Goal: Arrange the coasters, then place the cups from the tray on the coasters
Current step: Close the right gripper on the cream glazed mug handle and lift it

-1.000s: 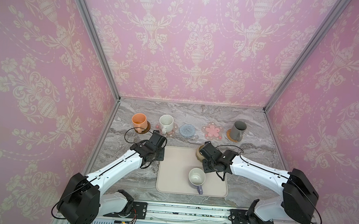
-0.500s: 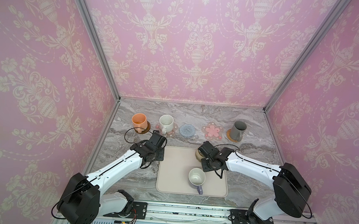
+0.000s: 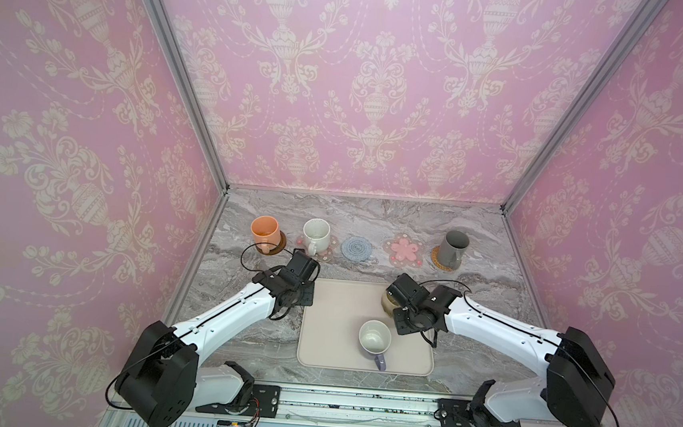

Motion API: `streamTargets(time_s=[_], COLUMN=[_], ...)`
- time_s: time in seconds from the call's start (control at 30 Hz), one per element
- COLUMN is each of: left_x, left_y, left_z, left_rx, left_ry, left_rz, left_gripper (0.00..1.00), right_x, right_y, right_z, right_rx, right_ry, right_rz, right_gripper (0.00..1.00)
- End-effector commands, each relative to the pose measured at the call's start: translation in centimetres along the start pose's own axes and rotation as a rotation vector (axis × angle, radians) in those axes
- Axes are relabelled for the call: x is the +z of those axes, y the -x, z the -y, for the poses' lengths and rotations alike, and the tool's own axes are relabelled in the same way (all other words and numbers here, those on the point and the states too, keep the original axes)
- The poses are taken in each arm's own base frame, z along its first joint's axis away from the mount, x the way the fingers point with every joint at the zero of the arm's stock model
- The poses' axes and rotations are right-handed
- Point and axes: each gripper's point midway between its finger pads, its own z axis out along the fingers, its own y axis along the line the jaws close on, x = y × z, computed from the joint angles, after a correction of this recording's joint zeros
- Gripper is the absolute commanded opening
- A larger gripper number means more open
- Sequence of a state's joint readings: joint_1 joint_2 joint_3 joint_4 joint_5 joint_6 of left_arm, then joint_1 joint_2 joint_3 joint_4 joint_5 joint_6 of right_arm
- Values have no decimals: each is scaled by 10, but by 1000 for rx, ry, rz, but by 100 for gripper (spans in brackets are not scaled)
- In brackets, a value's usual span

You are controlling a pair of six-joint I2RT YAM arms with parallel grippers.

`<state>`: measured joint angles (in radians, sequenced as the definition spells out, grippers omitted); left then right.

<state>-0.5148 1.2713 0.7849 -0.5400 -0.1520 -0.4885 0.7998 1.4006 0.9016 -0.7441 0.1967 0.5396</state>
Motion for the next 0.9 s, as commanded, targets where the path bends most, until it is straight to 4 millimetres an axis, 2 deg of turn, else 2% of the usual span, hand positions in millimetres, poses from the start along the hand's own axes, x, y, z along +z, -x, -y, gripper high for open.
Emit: streamTargets(time_s=[0.0, 0.23, 0.4, 0.53, 0.63, 0.87], left_x=[-6, -10, -8, -9, -9, -8], left_y=[5, 4, 3, 2, 2, -2], left_z=[3, 0, 1, 1, 1, -1], left_rx=[-17, -28, -37, -41, -44, -45], left_ry=[-8, -10, -11, -14, -18, -14], left_rz=[10, 24, 16, 15, 17, 14], left_gripper=[30, 30, 30, 30, 30, 30], right_x=[-6, -4, -3, 0, 5, 11], right_y=[4, -4, -11, -15, -18, -17], right_z=[7, 8, 13, 13, 10, 6], right_rx=[31, 47, 53, 58, 58, 60], right_ry=[-14, 1, -14, -6, 7, 19], right_rz=[42, 36, 22, 13, -1, 2], right_gripper=[0, 0, 35, 44, 45, 38])
